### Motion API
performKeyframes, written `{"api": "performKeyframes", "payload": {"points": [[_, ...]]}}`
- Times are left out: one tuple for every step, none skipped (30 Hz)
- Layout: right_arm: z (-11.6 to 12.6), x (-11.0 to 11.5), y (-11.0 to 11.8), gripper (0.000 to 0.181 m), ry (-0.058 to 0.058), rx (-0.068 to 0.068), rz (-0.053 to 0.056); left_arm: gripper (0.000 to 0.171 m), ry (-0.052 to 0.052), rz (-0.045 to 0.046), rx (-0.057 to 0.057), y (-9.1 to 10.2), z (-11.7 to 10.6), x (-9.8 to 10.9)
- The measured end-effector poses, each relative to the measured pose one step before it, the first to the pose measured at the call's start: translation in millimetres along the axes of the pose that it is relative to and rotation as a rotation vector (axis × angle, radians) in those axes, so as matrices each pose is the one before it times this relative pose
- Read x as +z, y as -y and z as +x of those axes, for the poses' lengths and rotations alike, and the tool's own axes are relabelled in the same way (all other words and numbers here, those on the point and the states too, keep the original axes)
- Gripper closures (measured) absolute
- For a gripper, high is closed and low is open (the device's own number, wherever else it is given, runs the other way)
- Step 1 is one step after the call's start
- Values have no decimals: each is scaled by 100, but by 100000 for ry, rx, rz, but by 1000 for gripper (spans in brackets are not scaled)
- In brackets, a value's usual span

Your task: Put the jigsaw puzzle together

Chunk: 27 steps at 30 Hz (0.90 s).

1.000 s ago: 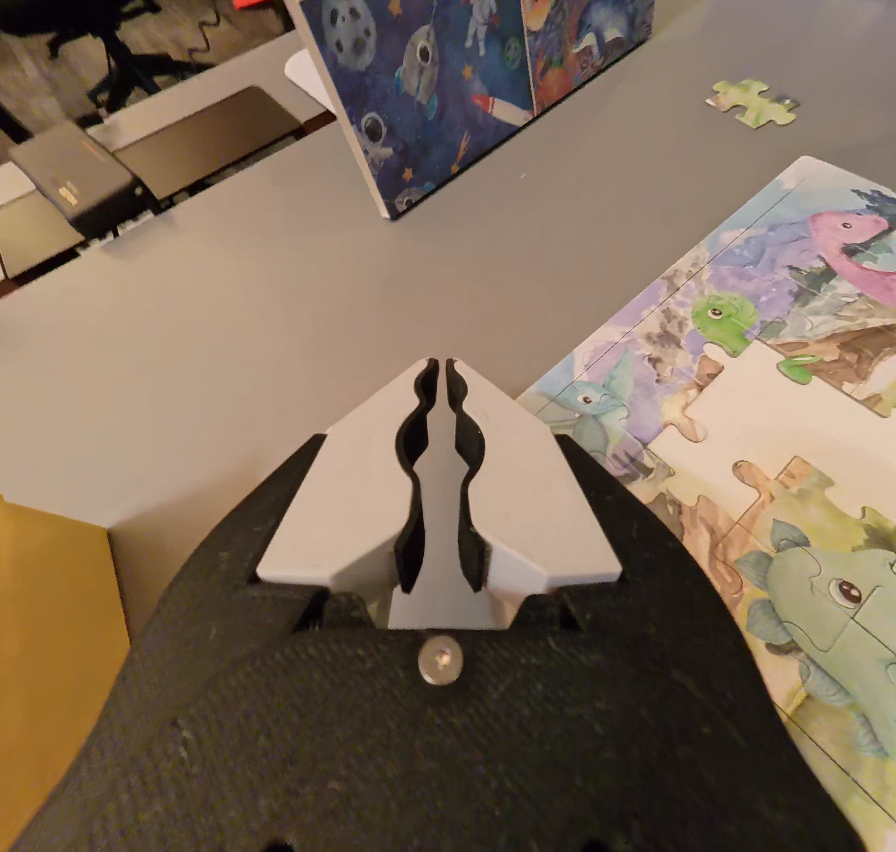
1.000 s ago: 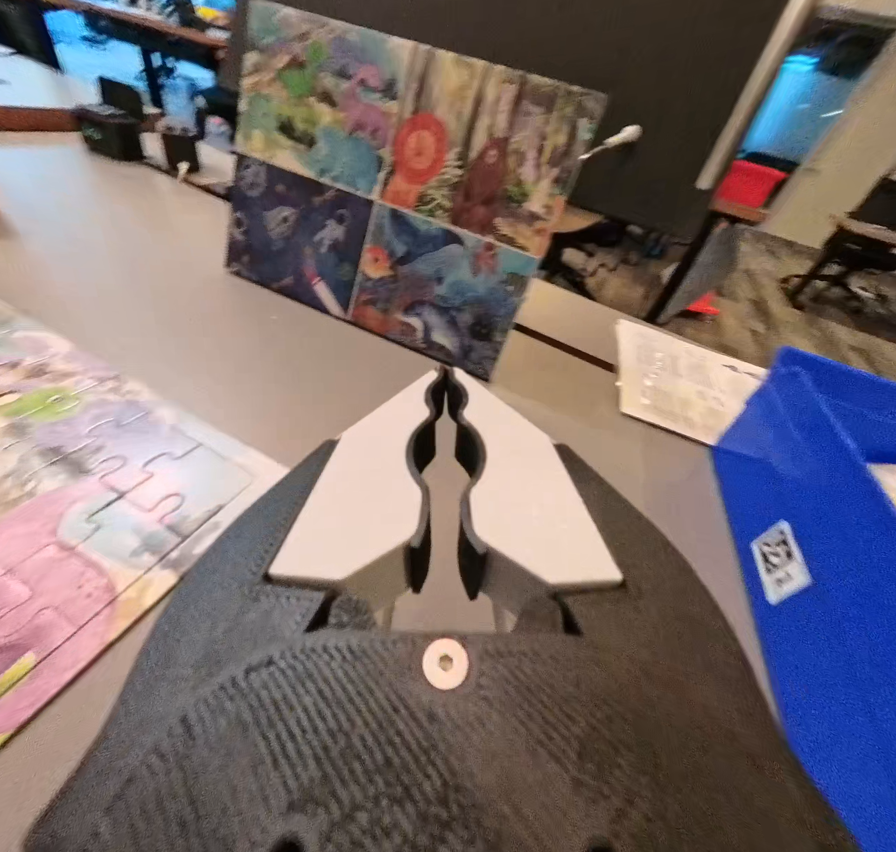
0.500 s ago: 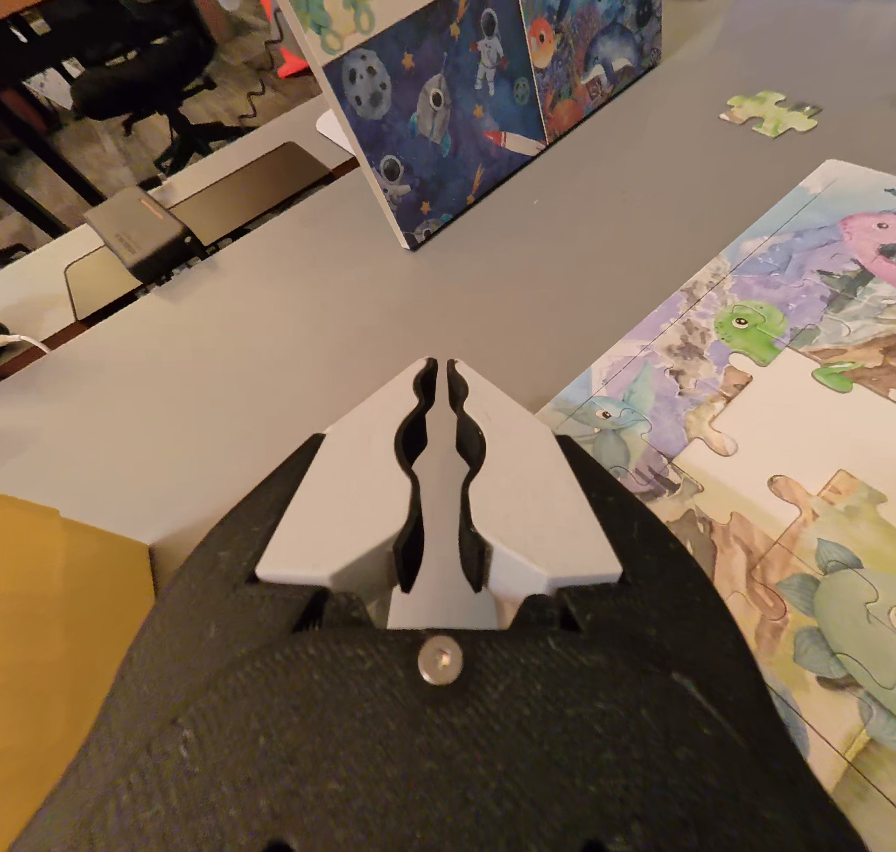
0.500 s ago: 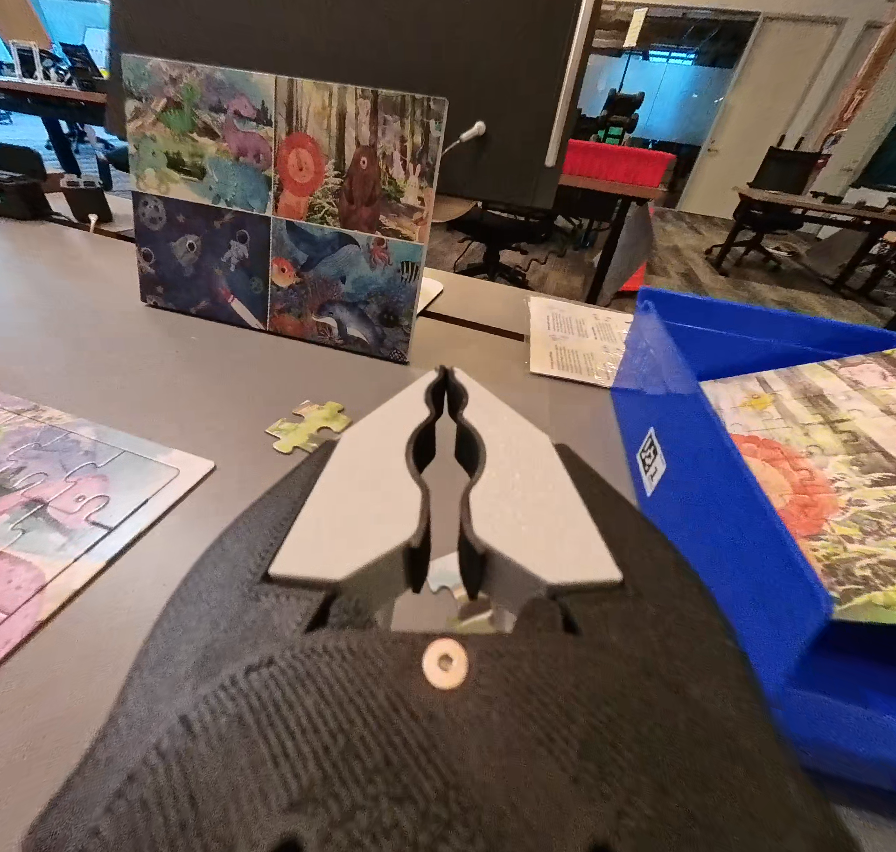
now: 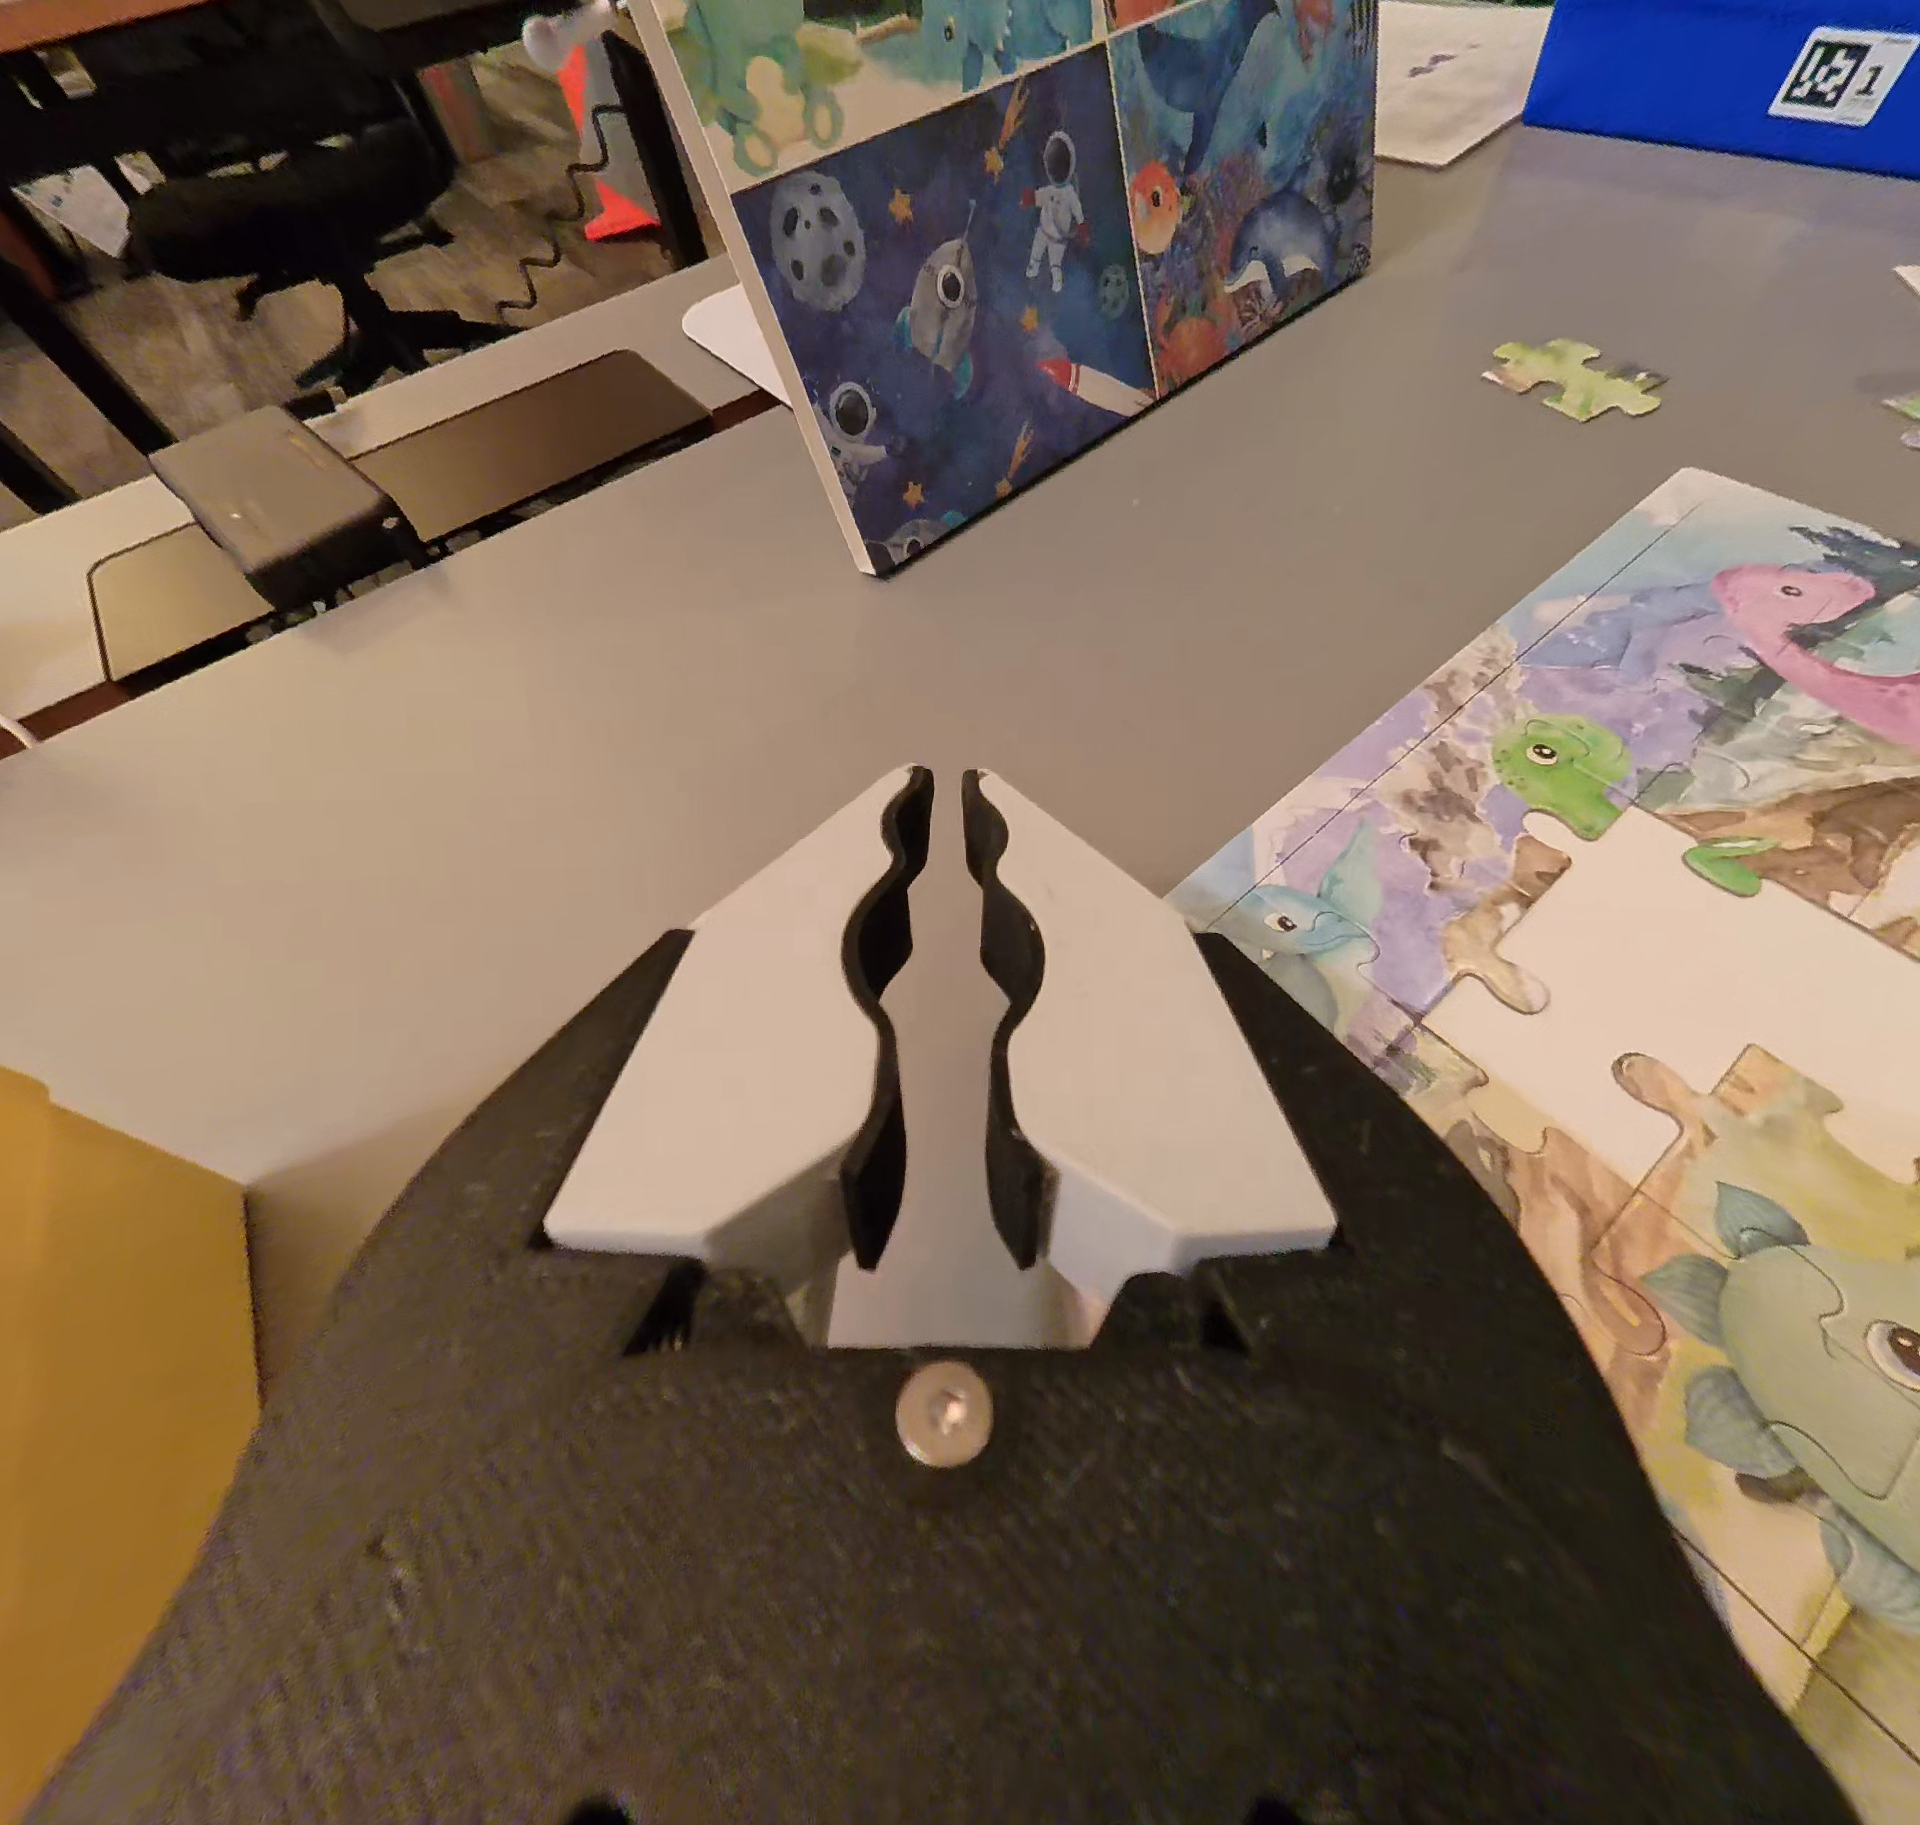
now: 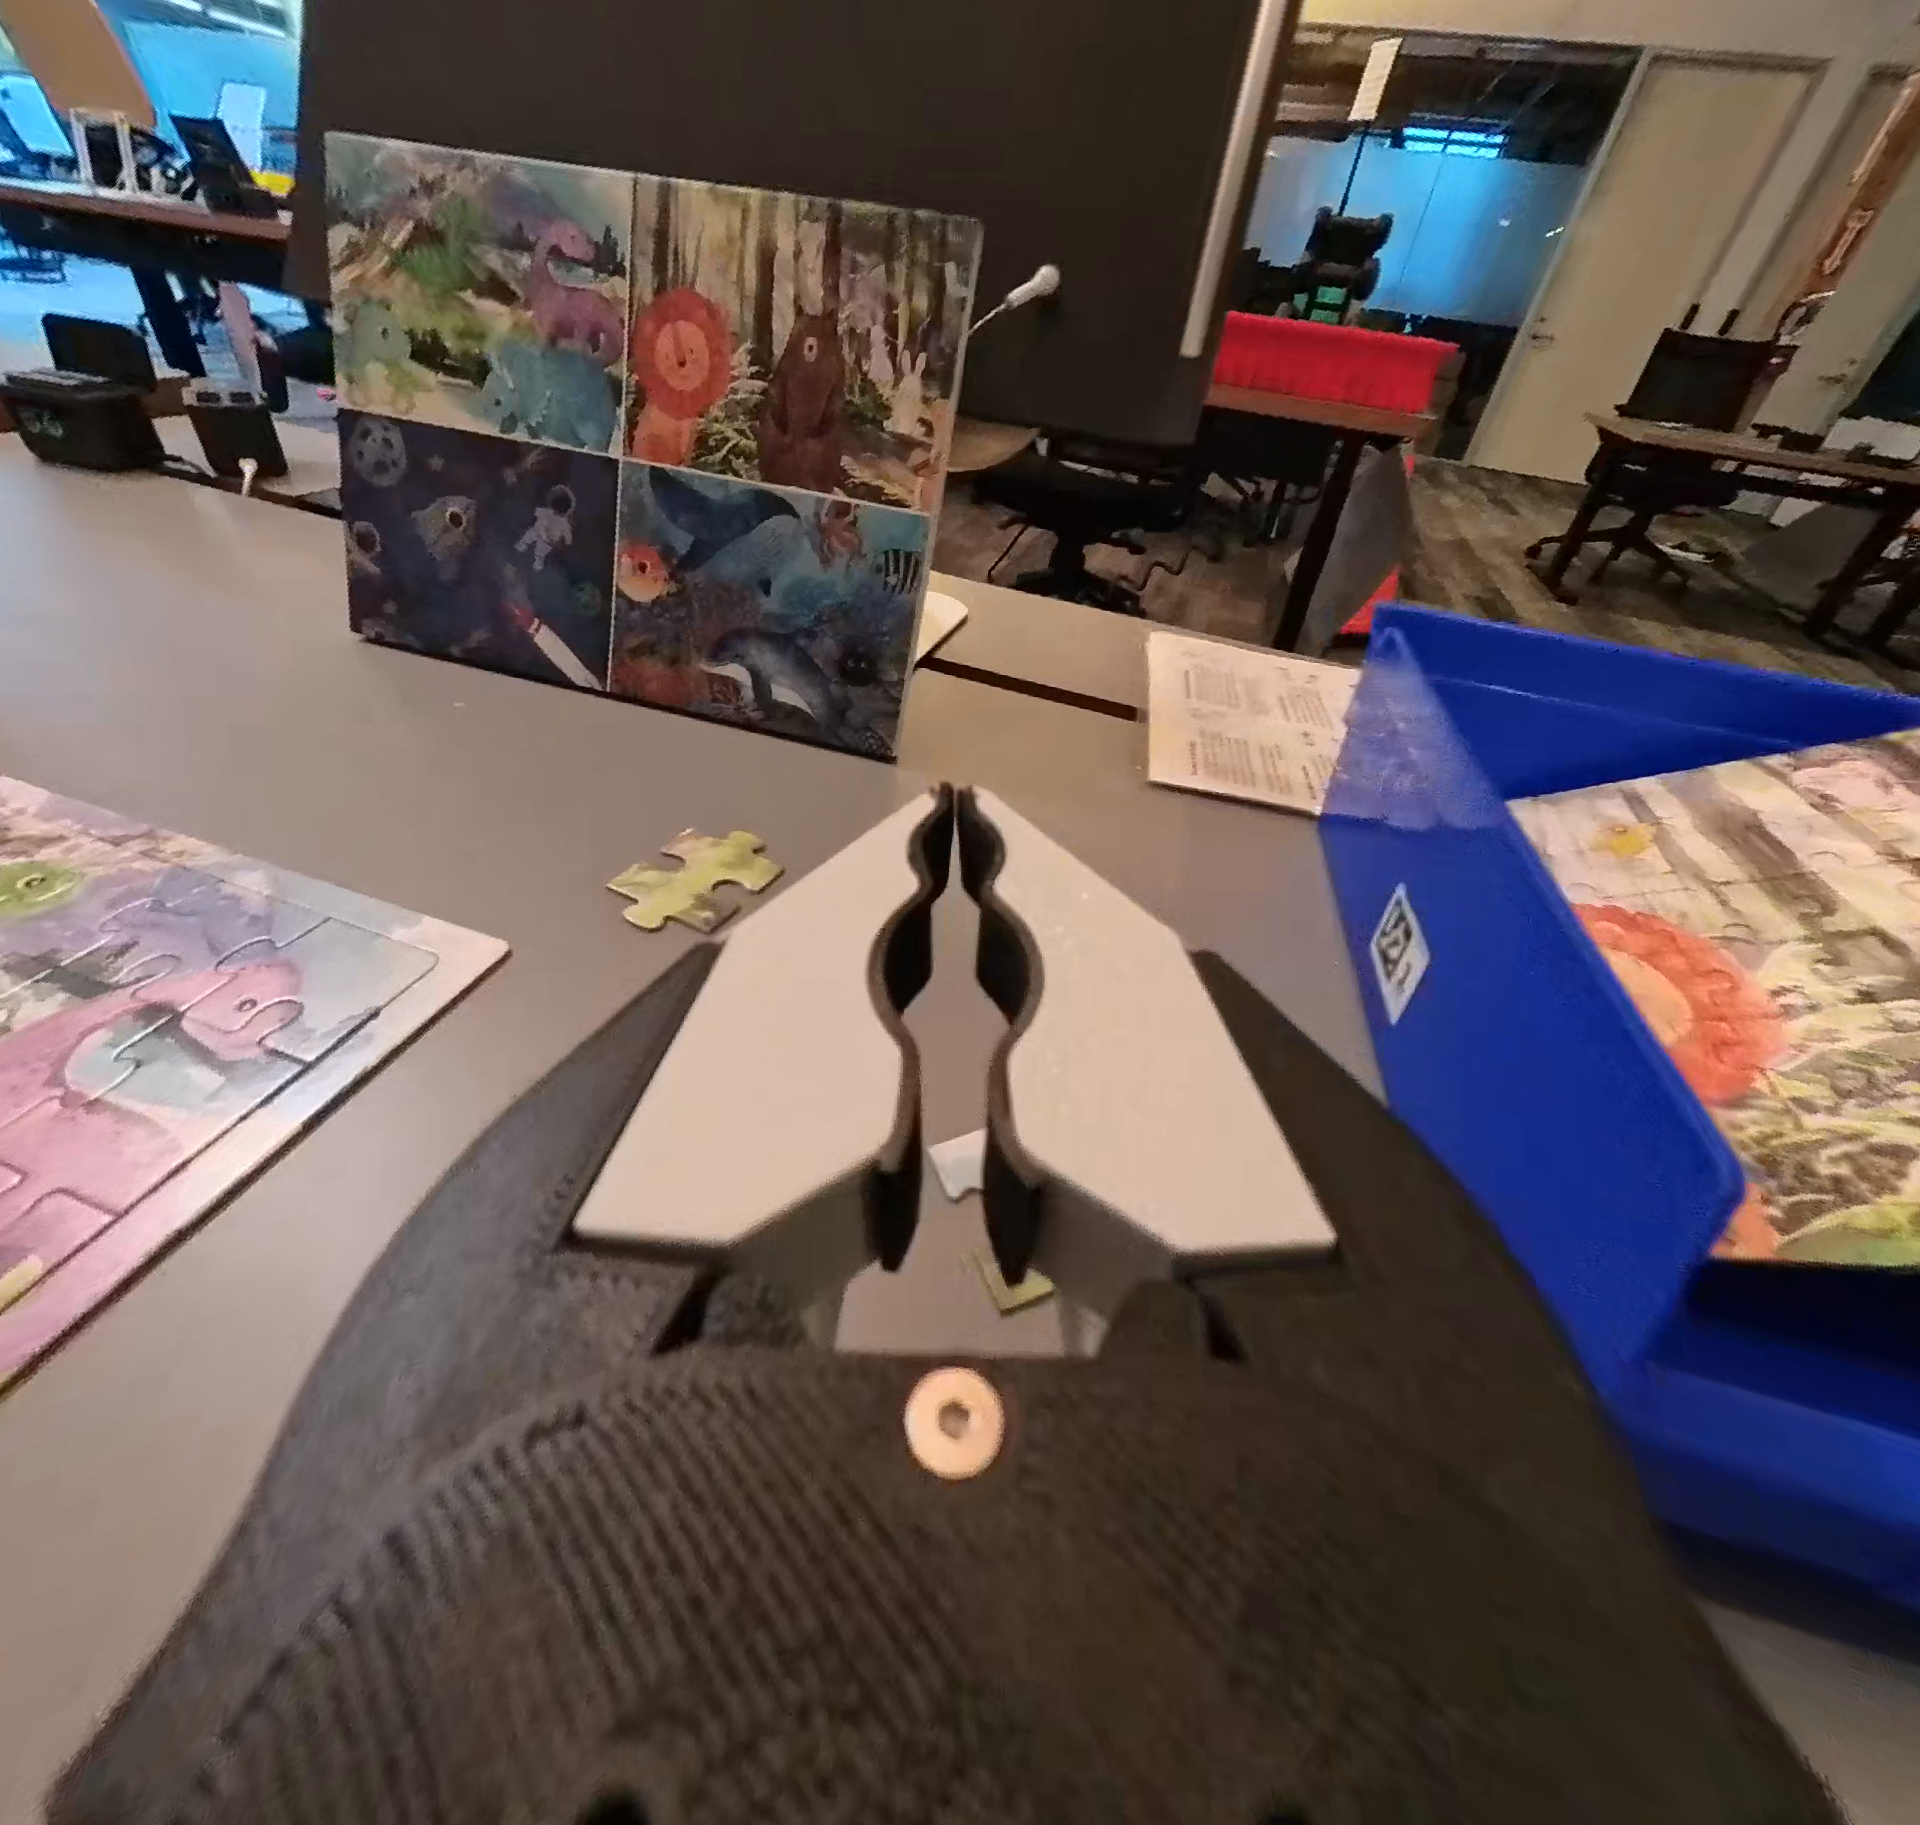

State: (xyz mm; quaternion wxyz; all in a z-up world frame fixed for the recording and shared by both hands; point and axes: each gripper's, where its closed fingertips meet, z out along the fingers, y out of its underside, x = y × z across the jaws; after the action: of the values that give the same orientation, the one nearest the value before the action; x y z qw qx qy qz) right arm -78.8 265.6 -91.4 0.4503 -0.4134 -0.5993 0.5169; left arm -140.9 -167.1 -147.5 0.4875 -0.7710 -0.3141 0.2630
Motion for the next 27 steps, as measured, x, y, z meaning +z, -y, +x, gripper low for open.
{"api": "performKeyframes", "payload": {"points": [[-486,169,-265,181,1450,-1073,-1292,167,133,1143,433,198,31,-111],[-460,141,-229,181,1482,-803,-1011,167,-336,1449,37,248,102,-98],[-403,132,-207,181,1360,-427,-815,167,-776,1368,-301,206,164,-73],[-374,109,-156,181,1358,-92,-533,167,-887,986,-486,152,165,-13],[-345,85,-132,181,1278,215,-299,167,-765,546,-530,71,129,25],[-353,86,-83,181,1321,529,-66,167,-699,165,-457,18,119,59],[-388,61,-70,180,1569,678,65,167,-584,17,-336,-9,102,58],[-382,65,-86,179,1553,689,-47,167,-305,-43,-167,-18,51,54],[-368,42,-58,179,1426,646,30,167,-23,-96,6,-8,4,37],[-351,44,2,178,1379,635,271,167,181,-65,113,0,-34,-8],[-338,46,39,178,1413,671,417,167,315,93,98,19,-60,-33],[-319,67,30,177,1318,706,418,167,280,341,-29,51,-55,-52],[-273,88,6,177,1189,672,237,167,175,392,-202,43,-56,-57],[-246,98,-43,177,1036,587,20,167,144,261,-355,9,-68,-45],[-212,132,-102,176,877,473,-295,166,239,165,-493,-37,-103,-16],[-207,146,-125,176,897,195,-639,166,256,18,-611,-65,-118,-15],[-202,115,-79,175,745,-270,-745,166,136,59,-661,-40,-114,-18],[-164,76,-9,174,408,-724,-586,166,-25,343,-721,20,-76,-35],[-145,2,87,174,-7,-1028,-130,166,-277,540,-790,74,-24,-46],[-145,-46,159,174,-229,-1151,352,165,-422,580,-772,71,-5,-40],[-140,-84,199,175,-316,-1089,588,165,-394,334,-729,23,-8,-8],[-102,-98,194,176,-516,-1026,625,164,-396,-23,-815,-31,-33,51],[-41,-155,213,178,-837,-1231,783,163,-484,-411,-1049,-133,-30,100],[40,-172,206,180,-1235,-1183,1341,162,-576,-666,-1088,-185,-29,118],[102,-129,144,181,-1069,-518,1236,162,-330,-534,-906,-143,-57,97],[41,-35,34,181,-107,376,476,161,-263,-434,-776,-42,-62,44],[-20,20,-76,180,692,1234,-202,161,-161,228,-614,35,-69,13]]}}
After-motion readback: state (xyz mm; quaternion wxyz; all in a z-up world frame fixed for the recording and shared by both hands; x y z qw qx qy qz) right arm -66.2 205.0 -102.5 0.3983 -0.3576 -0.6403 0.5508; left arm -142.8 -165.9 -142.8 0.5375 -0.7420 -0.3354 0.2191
